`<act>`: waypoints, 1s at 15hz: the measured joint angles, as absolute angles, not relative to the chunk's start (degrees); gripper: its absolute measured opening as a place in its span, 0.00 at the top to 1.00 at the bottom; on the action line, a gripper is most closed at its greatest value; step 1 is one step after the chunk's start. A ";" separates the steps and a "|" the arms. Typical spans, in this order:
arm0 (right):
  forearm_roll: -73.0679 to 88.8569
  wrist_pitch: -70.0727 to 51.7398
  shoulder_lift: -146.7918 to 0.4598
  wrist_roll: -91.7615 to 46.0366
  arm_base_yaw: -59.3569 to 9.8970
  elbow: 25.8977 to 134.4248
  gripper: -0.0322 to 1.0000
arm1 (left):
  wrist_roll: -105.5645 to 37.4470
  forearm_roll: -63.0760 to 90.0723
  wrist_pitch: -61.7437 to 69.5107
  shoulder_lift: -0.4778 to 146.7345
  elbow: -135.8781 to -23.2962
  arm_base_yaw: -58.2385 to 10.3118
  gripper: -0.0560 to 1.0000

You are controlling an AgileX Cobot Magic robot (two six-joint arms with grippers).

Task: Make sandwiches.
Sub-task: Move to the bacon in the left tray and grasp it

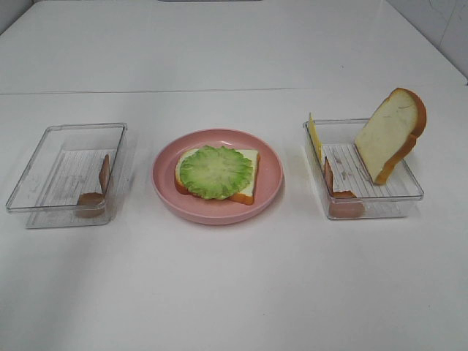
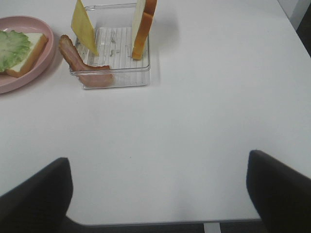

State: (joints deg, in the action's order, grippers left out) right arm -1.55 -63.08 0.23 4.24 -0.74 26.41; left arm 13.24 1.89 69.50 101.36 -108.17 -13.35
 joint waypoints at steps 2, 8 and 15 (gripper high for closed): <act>-1.55 -63.08 0.23 4.24 -0.74 26.41 0.06 | 17.30 3.61 70.13 102.33 -94.48 -13.35 0.31; -1.55 -63.08 0.23 4.24 -0.74 26.41 0.06 | 17.82 10.08 70.19 112.59 -91.90 -13.35 0.31; -1.55 -63.08 0.23 4.24 -0.74 26.41 0.06 | 17.13 7.85 65.60 118.54 -91.85 -17.19 0.31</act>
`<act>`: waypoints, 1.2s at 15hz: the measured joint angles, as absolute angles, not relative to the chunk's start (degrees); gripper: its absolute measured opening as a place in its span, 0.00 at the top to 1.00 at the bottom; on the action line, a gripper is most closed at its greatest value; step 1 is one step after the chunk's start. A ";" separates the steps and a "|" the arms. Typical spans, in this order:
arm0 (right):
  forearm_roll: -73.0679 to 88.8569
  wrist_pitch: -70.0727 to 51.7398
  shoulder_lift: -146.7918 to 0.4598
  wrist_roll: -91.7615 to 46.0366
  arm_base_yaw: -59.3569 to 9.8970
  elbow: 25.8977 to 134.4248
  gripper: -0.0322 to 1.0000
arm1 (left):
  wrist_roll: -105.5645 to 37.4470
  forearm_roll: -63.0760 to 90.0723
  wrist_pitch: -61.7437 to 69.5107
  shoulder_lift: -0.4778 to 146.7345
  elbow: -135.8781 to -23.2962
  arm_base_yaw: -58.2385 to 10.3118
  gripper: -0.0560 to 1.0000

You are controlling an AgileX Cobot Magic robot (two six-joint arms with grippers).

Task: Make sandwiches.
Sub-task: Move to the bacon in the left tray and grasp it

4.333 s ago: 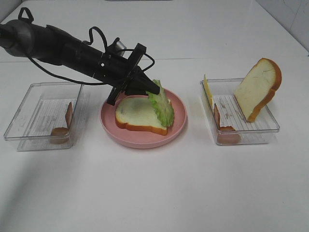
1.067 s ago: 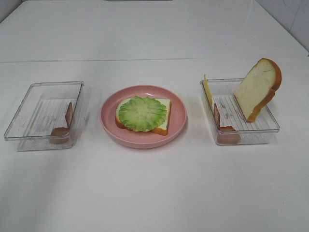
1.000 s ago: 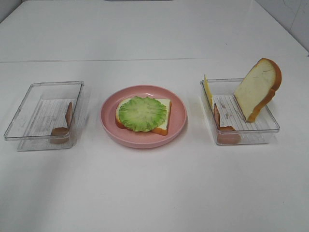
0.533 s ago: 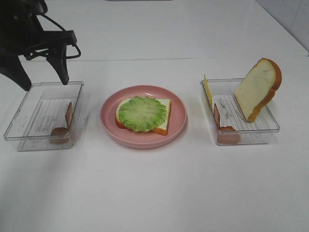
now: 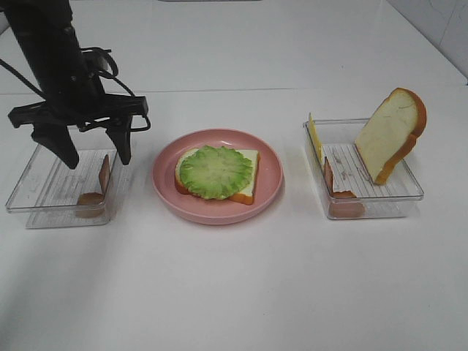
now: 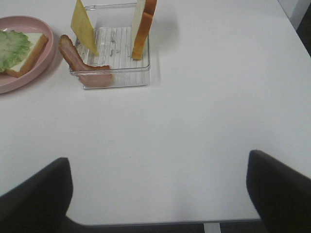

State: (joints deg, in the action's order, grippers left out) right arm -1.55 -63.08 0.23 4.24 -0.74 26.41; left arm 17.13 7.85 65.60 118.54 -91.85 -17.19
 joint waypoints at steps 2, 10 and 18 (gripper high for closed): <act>-1.55 -63.08 0.23 4.24 -0.74 26.41 0.06 | 17.19 6.02 64.29 118.54 -91.85 -19.48 0.31; -1.55 -63.08 0.23 4.24 -0.74 26.41 0.06 | 22.86 0.46 63.14 118.54 -90.76 -20.11 0.32; -1.55 -63.08 0.23 4.24 -0.74 26.41 0.06 | 23.15 1.32 63.08 122.61 -90.24 -20.11 0.35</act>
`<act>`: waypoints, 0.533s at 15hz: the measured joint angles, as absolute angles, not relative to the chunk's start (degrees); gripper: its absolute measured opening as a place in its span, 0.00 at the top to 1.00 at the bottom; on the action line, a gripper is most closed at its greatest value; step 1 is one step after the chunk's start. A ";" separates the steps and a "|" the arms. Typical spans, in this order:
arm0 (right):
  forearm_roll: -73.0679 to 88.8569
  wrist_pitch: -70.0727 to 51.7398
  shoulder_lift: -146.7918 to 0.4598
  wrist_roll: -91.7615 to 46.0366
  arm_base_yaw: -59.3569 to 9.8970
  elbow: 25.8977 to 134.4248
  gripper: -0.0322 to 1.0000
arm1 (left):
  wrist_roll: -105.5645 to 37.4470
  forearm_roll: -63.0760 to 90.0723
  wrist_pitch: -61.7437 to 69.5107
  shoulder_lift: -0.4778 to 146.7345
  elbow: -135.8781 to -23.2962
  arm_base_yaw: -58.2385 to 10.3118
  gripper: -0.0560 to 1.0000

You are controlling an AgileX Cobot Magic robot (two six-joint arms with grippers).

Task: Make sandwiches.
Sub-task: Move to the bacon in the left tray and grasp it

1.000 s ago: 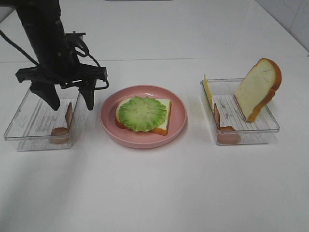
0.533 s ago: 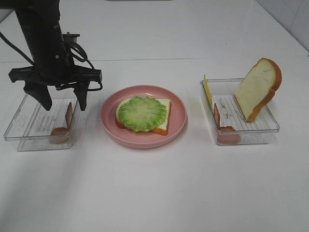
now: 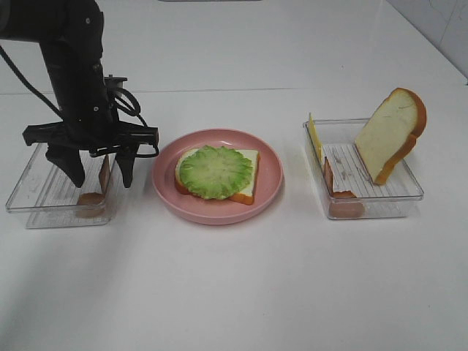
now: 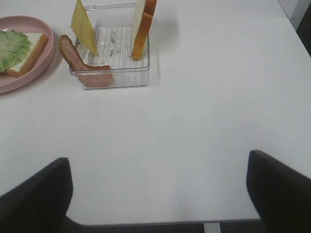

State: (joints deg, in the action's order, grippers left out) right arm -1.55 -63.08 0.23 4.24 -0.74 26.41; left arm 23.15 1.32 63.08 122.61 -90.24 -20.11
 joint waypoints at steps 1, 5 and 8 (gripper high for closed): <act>-1.55 -63.08 0.23 4.24 -0.74 26.41 0.06 | 23.15 1.32 63.08 122.61 -90.24 -20.11 0.36; -1.55 -63.08 0.23 4.24 -0.74 26.41 0.06 | 23.15 1.32 63.08 122.61 -90.24 -20.11 0.53; -1.55 -63.08 0.23 4.24 -0.74 26.41 0.06 | 23.15 1.32 63.08 122.61 -90.24 -20.11 0.76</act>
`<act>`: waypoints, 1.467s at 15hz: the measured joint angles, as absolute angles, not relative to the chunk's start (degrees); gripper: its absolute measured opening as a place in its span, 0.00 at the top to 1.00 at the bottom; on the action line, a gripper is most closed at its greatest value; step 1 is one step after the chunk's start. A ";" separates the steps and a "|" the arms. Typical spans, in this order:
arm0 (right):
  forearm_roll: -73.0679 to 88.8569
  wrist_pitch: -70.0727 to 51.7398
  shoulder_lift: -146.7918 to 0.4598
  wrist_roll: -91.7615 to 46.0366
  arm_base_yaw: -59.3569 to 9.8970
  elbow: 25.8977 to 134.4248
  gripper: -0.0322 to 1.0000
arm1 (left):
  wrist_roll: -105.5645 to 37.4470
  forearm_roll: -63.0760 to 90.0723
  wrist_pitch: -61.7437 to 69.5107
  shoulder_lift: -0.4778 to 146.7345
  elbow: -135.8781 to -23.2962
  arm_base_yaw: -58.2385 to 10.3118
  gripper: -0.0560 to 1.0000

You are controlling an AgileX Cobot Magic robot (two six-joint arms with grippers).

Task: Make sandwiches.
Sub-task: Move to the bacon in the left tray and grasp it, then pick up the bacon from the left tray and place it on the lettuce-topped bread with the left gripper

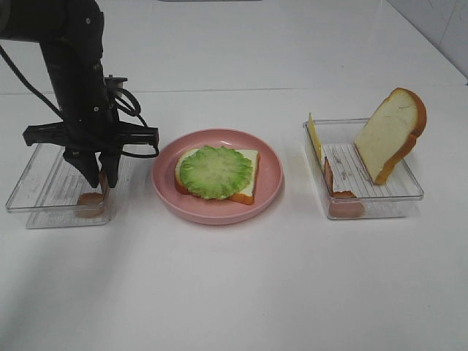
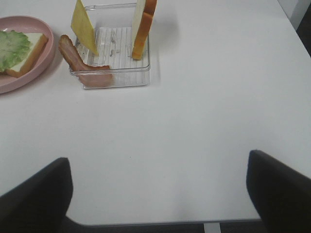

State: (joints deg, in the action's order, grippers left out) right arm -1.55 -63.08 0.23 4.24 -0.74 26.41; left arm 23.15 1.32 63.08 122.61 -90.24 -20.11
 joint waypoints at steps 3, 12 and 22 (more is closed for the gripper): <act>-1.55 -63.08 0.23 4.24 -0.74 26.41 0.06 | 23.15 1.32 63.08 122.61 -90.24 -20.11 0.89; -1.55 -63.08 0.23 4.24 -0.74 26.41 0.06 | 23.95 2.81 69.04 122.61 -94.31 -20.11 0.95; -1.55 -63.08 0.23 4.24 -0.74 26.41 0.06 | 15.99 20.51 69.39 112.41 -107.43 -20.05 0.95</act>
